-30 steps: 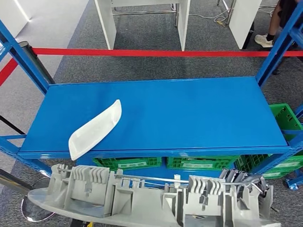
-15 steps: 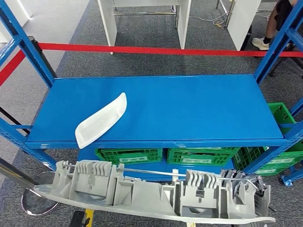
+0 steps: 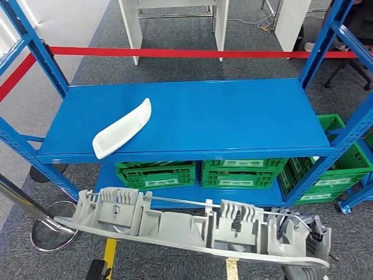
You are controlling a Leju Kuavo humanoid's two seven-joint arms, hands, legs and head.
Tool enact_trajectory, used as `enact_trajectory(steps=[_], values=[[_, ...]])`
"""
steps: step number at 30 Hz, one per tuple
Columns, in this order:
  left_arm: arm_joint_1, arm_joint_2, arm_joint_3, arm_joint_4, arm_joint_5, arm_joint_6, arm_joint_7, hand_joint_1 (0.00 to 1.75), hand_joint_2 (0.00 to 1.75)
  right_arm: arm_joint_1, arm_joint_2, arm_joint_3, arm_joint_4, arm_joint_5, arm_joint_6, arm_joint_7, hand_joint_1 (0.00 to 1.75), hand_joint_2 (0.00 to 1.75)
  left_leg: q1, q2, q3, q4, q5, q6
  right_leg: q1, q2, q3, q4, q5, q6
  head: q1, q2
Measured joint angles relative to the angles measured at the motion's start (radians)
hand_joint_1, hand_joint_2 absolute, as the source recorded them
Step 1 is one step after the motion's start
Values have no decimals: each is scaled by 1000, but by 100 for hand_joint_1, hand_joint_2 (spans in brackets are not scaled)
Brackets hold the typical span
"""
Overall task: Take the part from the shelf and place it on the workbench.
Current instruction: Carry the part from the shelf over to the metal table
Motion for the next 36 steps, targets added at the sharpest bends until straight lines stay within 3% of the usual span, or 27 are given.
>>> enact_trajectory(steps=[3,4,5,6,7,8,10,12,14,15,16,18,19,20,21,23,25,27,28,29,30,31,33,34,35,36], values=[[2,0,0,0,0,1,-5,0,175,-2,2,0,9,15,-21,-4,175,175,4,-2,-35,169,-145,-13,1,-2,-32,2,33,-11,-3,0],[2,-1,0,0,0,1,-8,0,175,-2,3,-1,13,17,-29,-4,175,175,5,-2,-39,222,-165,-14,2,-2,-45,5,44,-11,-3,0],[3,-2,0,0,1,1,-11,0,175,-3,4,-2,17,17,-35,-5,175,175,5,-2,-31,246,-161,-13,3,-2,-59,8,54,-10,-3,0],[4,-3,0,0,2,1,-13,0,175,-4,6,-4,21,15,-40,-5,175,175,5,-2,-7,235,-139,-10,4,-2,-75,12,64,-9,-3,0],[5,-4,1,0,4,1,-15,0,175,-5,9,-5,24,13,-44,-5,175,175,5,-3,35,185,-110,-4,5,-1,-89,15,72,-8,-3,0],[5,-5,2,0,5,1,-16,0,175,-7,11,-7,27,11,-46,-5,175,175,4,-5,87,111,-92,3,6,0,-101,18,80,-6,-3,0],[5,-5,7,0,10,2,-19,0,175,-12,16,-10,33,9,-49,-3,175,175,0,-8,175,-33,-88,17,8,0,-115,20,96,2,-2,0],[7,-6,15,0,18,2,-26,0,175,-21,20,-13,39,9,-49,2,175,175,-7,-9,196,-84,-93,24,6,-1,-122,15,115,15,-2,0],[13,-8,21,1,25,3,-33,0,175,-31,23,-14,49,9,-47,5,175,175,-6,-6,180,-95,-71,33,3,0,-132,13,118,29,-2,0],[15,-9,25,1,28,4,-35,0,175,-35,24,-14,53,9,-45,6,175,175,-4,-4,168,-100,-56,39,3,1,-142,27,93,34,-1,0],[17,-11,29,2,30,5,-38,0,175,-38,24,-14,58,9,-44,7,175,175,-3,-2,154,-104,-42,45,2,2,-157,60,50,37,1,0],[20,-13,36,2,31,9,-42,0,175,-43,24,-14,68,11,-43,10,175,175,-6,0,122,-99,-19,52,2,3,-186,177,-51,42,5,0],[22,-15,39,2,32,11,-44,0,175,-45,24,-14,72,11,-43,12,175,175,-8,1,105,-96,-8,53,2,3,-193,239,-75,43,5,0],[24,-17,41,2,32,14,-46,0,175,-46,24,-14,78,13,-42,13,175,175,-10,1,87,-91,3,53,3,3,-189,281,-72,44,5,0],[25,-19,43,2,32,16,-47,0,175,-48,24,-14,82,14,-42,14,175,175,-11,1,69,-86,13,52,3,3,-172,293,-48,44,5,0],[26,-23,45,2,35,16,-49,0,175,-53,24,-15,90,21,-42,18,175,175,-12,1,36,-72,30,49,5,3,-87,211,11,38,6,0],[28,-27,49,2,38,13,-51,0,175,-59,25,-15,95,31,-42,21,175,175,-15,0,13,-56,45,42,9,1,31,50,0,29,5,0],[30,-30,53,2,38,13,-51,0,175,-62,26,-16,98,37,-42,23,175,175,-15,0,2,-49,64,34,13,0,81,-41,-31,19,3,0],[32,-31,56,2,38,15,-51,0,175,-63,26,-16,100,38,-42,23,175,175,-15,0,-1,-50,73,29,13,0,74,-49,-30,13,1,0],[34,-32,59,2,39,17,-52,0,175,-63,27,-17,102,39,-42,25,175,175,-13,-1,-5,-47,71,23,11,-2,63,-48,-21,6,3,0],[36,-34,63,2,39,19,-52,0,175,-64,28,-17,104,41,-41,26,175,175,-12,-3,-11,-34,50,17,9,-3,53,-48,-11,-2,2,0],[39,-35,65,2,39,20,-53,0,175,-65,29,-16,107,42,-40,28,175,175,-10,-5,-21,-2,8,10,6,-5,41,-48,1,-8,0,0],[40,-36,68,2,40,21,-55,0,175,-68,33,-16,111,44,-39,31,175,175,-1,-7,-44,117,-102,-3,5,-7,15,-43,24,-15,-7,0],[41,-37,69,2,40,21,-56,0,175,-68,33,-16,114,45,-38,32,175,175,3,-7,-51,181,-136,-9,6,-8,1,-40,35,-14,-9,0],[41,-37,70,2,40,21,-57,0,175,-69,34,-17,116,46,-38,33,175,175,8,-7,-50,227,-142,-14,5,-8,-13,-34,45,-13,-9,0],[41,-37,71,2,40,21,-58,0,175,-70,34,-17,119,47,-37,35,175,175,11,-7,-35,243,-126,-17,5,-9,-29,-27,54,-11,-9,0]])
